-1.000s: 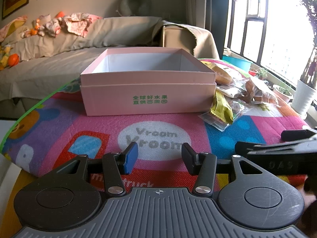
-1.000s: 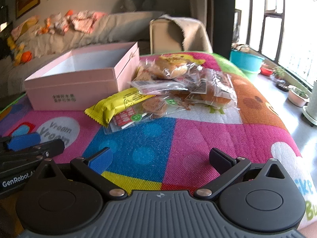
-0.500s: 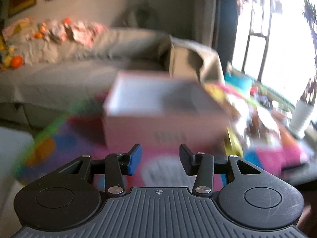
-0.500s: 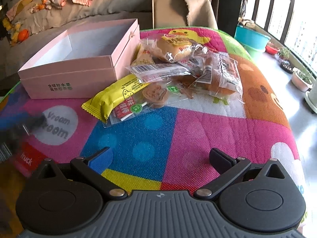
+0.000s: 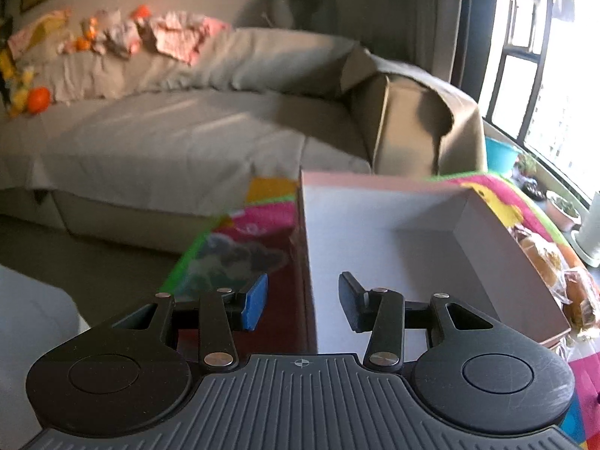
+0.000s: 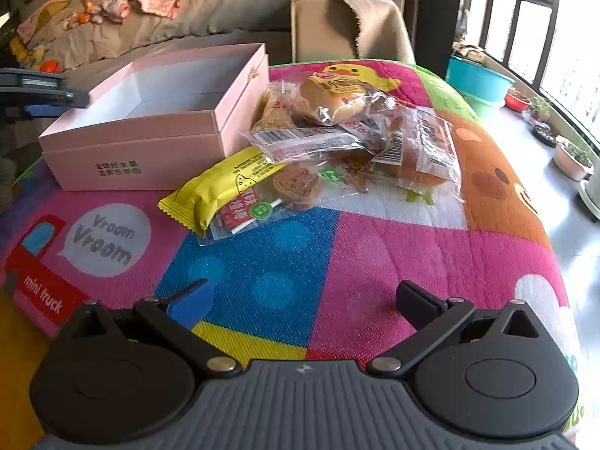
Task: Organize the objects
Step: 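Clamp the pink box wall with the left tool while the right tool grasps a bread packet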
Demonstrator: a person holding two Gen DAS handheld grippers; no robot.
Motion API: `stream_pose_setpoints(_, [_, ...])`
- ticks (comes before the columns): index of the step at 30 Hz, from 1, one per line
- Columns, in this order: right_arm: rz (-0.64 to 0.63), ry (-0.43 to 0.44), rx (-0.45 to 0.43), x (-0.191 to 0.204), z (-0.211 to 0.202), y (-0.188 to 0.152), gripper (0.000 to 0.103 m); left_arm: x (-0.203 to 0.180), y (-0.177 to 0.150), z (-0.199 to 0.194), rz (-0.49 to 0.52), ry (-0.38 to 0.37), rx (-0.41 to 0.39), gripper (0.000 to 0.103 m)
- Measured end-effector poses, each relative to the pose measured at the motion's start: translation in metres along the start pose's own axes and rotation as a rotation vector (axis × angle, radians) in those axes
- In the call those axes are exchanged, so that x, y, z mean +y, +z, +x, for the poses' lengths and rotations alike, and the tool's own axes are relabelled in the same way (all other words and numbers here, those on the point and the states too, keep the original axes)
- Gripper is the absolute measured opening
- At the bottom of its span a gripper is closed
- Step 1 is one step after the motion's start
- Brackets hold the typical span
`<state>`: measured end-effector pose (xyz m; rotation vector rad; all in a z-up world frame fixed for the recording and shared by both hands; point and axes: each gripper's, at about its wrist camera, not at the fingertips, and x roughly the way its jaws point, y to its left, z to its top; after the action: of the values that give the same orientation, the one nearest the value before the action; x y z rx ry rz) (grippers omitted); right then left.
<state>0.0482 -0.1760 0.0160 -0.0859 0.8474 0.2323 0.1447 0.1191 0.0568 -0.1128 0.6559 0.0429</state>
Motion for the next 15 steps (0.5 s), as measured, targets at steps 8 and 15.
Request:
stream_pose_setpoints(8, [-0.147, -0.059, -0.346, 0.026, -0.034, 0.014, 0.103, -0.002, -0.017, 0.015, 0.002, -0.03, 0.075, 0.035])
stream_pose_setpoints(15, [-0.07, -0.029, -0.313, 0.006, -0.019, 0.045, 0.103, 0.001, -0.023, 0.013, 0.016, 0.013, 0.071, 0.014])
